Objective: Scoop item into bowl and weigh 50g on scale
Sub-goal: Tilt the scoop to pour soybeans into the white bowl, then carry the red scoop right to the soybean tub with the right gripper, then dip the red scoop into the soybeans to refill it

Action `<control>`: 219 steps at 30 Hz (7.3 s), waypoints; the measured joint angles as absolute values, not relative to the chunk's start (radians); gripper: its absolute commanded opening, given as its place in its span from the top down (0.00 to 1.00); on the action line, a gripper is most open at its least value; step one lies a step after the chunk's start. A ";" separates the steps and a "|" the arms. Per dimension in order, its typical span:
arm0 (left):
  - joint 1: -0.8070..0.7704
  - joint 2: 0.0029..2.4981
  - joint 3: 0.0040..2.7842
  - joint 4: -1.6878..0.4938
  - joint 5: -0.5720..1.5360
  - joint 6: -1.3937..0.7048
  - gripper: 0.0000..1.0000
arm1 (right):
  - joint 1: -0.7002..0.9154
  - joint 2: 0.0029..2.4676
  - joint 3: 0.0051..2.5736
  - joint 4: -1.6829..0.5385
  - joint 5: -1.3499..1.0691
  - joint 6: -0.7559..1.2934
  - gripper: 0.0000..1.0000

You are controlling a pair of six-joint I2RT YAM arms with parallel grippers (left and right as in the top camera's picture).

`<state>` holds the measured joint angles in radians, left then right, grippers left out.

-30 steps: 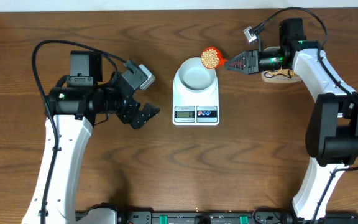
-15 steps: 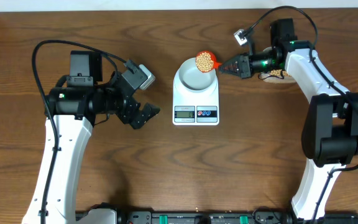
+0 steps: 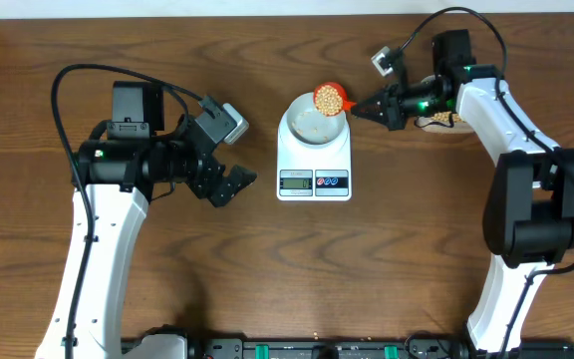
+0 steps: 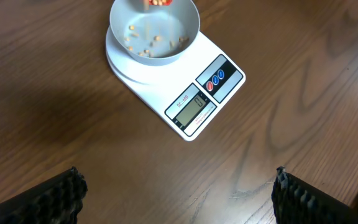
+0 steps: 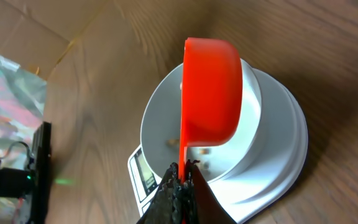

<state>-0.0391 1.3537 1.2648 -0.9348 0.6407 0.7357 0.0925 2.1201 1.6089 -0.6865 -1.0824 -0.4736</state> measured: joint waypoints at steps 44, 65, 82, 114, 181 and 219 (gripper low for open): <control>-0.039 1.354 1.265 -0.935 0.641 0.736 0.02 | 0.116 2.120 1.609 -0.686 -0.979 -0.804 0.99; -0.039 1.354 1.265 -0.935 0.641 0.736 0.02 | 0.116 2.118 1.609 -0.641 -0.978 -0.817 0.99; -0.039 1.354 1.265 -0.935 0.641 0.736 0.02 | 0.156 2.043 1.609 -0.643 -0.864 -0.818 0.99; -0.039 1.354 1.265 -0.935 0.641 0.736 0.02 | 0.202 1.953 1.608 -0.640 -0.713 -0.818 0.99; -0.039 1.354 1.265 -0.935 0.640 0.736 0.02 | -0.151 1.807 1.236 -0.471 -0.267 -0.472 0.99; -0.039 1.354 1.265 -0.935 0.641 0.736 0.02 | -0.385 1.810 1.235 -0.456 -0.750 0.120 0.99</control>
